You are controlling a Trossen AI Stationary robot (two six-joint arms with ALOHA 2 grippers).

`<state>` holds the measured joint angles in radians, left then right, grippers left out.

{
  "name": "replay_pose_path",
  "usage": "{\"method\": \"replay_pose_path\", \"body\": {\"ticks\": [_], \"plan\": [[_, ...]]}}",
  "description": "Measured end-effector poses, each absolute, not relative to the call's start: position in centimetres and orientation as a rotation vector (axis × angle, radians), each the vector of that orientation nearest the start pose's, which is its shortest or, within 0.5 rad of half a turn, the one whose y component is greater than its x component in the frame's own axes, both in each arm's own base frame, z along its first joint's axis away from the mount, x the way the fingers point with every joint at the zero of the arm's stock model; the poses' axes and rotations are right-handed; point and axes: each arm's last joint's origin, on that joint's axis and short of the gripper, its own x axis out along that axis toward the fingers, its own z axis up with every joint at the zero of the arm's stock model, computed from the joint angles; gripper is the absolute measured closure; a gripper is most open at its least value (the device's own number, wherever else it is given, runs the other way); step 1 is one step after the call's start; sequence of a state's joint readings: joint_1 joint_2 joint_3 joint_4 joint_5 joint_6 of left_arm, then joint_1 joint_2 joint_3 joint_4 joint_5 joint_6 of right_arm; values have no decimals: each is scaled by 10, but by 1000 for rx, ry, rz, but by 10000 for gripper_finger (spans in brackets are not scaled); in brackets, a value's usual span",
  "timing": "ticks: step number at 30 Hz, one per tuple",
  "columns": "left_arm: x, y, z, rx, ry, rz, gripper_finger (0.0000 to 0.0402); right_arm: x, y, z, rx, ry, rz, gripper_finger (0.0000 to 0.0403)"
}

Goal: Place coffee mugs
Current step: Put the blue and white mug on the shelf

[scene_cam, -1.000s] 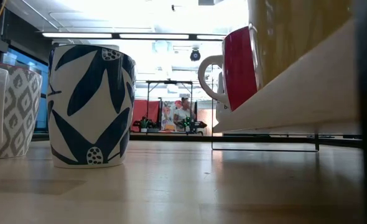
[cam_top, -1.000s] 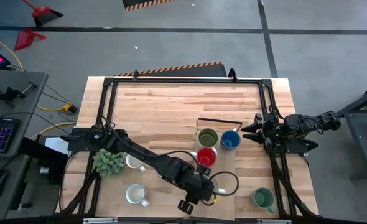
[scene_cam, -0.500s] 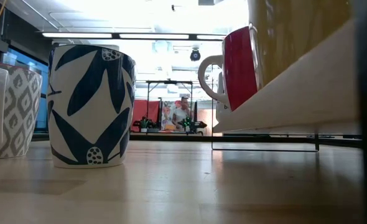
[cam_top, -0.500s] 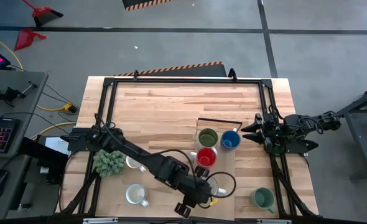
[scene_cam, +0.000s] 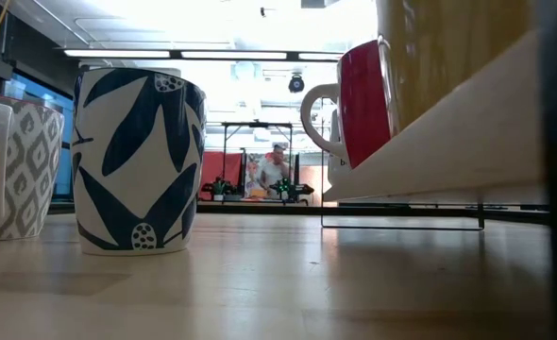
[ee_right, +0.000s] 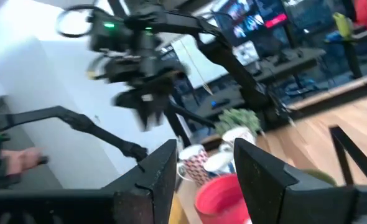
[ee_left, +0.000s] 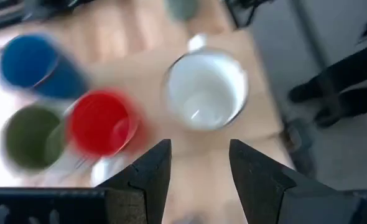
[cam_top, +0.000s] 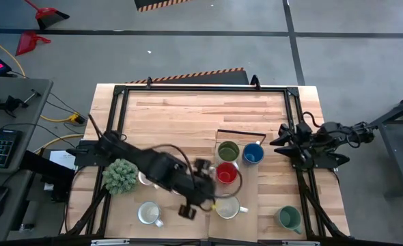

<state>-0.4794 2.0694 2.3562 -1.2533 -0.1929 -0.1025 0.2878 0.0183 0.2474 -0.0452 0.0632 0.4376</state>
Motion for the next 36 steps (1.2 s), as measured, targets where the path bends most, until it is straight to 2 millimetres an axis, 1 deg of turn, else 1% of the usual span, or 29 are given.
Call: {"method": "replay_pose_path", "body": {"ticks": [6, 10, 12, 15, 17, 21, 23, 25, 28, 31, 33, 36], "plan": [[335, -150, 414, 249, 1033, -169, 268, 73, 20, 244, 478, -163, 283, 256], [315, -128, 431, 297, 1059, -171, 280, 72, 20, 245, 481, -181, 285, 256], [309, -117, 438, 304, 1042, -171, 286, 72, 20, 246, 482, -187, 283, 256], [297, -97, 445, 304, 1046, -204, 293, 72, 19, 247, 477, -202, 268, 256], [286, -79, 446, 293, 1059, -176, 298, 72, 19, 247, 459, -206, 252, 256], [260, -40, 439, 258, 1104, -119, 309, 72, 17, 247, 416, -223, 194, 256], [247, -22, 433, 230, 1088, -92, 312, 72, 16, 247, 394, -234, 162, 256], [237, -6, 424, 195, 1037, -89, 314, 72, 16, 248, 377, -241, 130, 256], [226, 13, 406, 137, 921, -107, 314, 72, 14, 248, 361, -255, 71, 256], [214, 28, 384, 89, 849, -100, 314, 72, 12, 248, 357, -262, 18, 256], [207, 37, 367, 71, 831, -95, 314, 72, 12, 248, 360, -264, -6, 256], [206, 47, 345, 49, 791, -130, 314, 72, 11, 248, 366, -269, -43, 256]]}}
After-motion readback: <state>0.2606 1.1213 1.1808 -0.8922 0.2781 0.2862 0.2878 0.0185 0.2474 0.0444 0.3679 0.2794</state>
